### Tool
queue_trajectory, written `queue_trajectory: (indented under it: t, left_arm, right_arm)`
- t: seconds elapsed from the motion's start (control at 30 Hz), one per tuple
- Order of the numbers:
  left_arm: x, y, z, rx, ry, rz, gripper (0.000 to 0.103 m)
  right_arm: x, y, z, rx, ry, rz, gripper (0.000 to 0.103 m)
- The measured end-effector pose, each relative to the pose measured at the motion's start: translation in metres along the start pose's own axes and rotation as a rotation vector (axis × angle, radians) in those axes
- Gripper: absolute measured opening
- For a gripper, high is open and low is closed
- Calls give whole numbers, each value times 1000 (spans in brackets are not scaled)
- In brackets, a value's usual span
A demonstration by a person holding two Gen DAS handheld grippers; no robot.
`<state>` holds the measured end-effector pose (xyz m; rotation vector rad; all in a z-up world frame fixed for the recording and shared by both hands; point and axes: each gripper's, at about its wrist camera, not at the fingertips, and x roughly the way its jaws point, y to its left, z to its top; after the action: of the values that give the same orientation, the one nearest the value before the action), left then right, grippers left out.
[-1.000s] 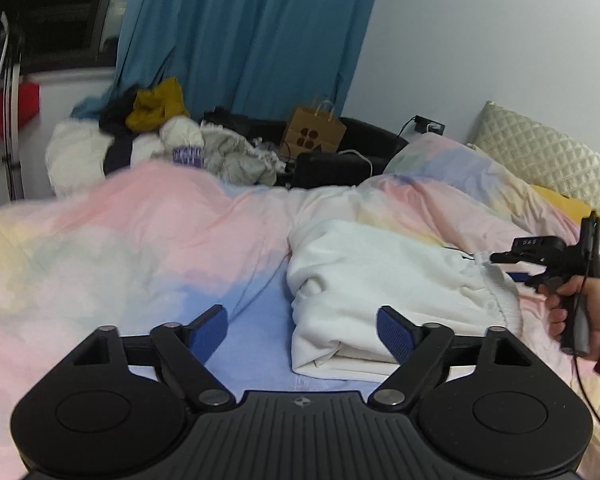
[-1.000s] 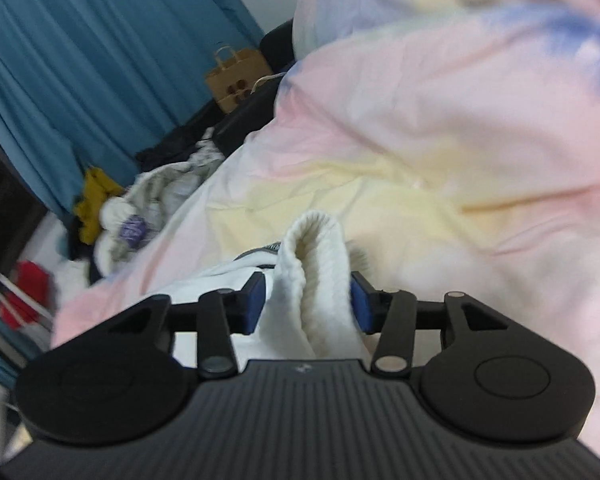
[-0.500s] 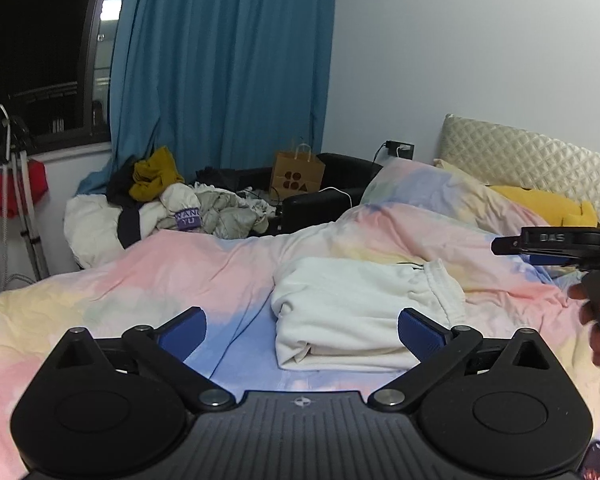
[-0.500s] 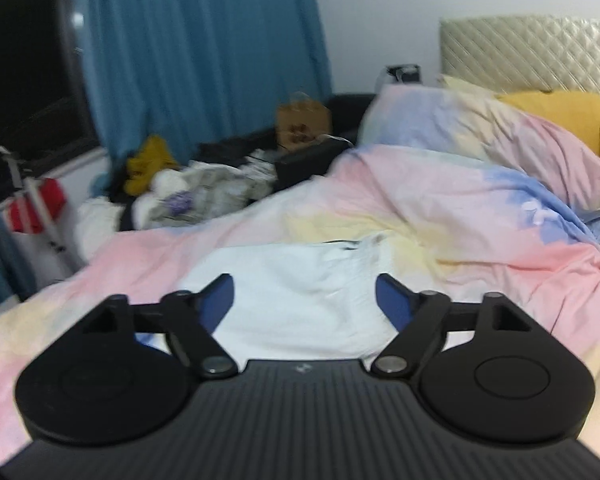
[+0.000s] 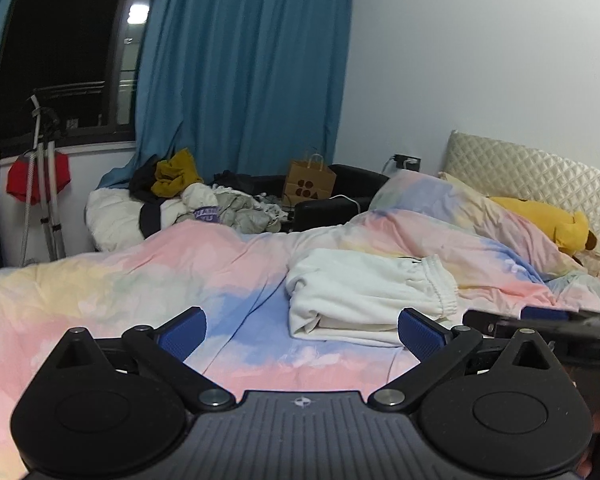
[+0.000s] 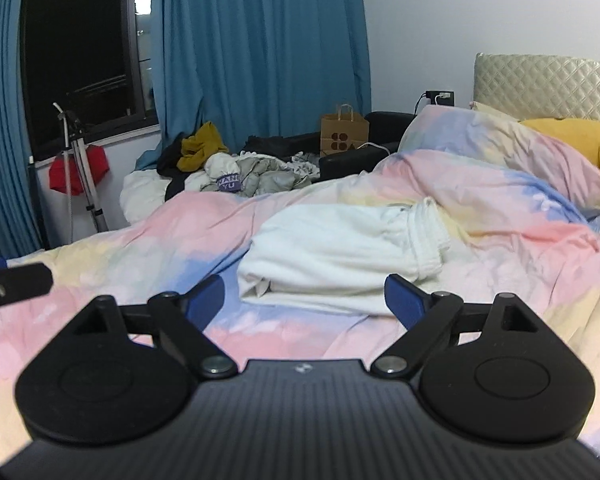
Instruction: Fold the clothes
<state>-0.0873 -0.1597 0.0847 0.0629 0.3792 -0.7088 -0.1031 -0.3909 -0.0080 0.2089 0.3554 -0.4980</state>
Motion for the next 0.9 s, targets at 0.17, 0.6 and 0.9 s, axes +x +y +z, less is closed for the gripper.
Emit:
queue_trajectory:
  t: [0.17,0.6,0.9]
  left_arm:
    - [-3,10,-12,4,11,11,103]
    - [3,20,-21,29,24,81,103]
    - [9,24,-24,35,40,77,103]
  right_arm:
    - [10,9,-24,17,30,-9,89]
    - [8,7,-32,12,-33,-99,89]
    - [7,5,-33,5,-55,-117,89]
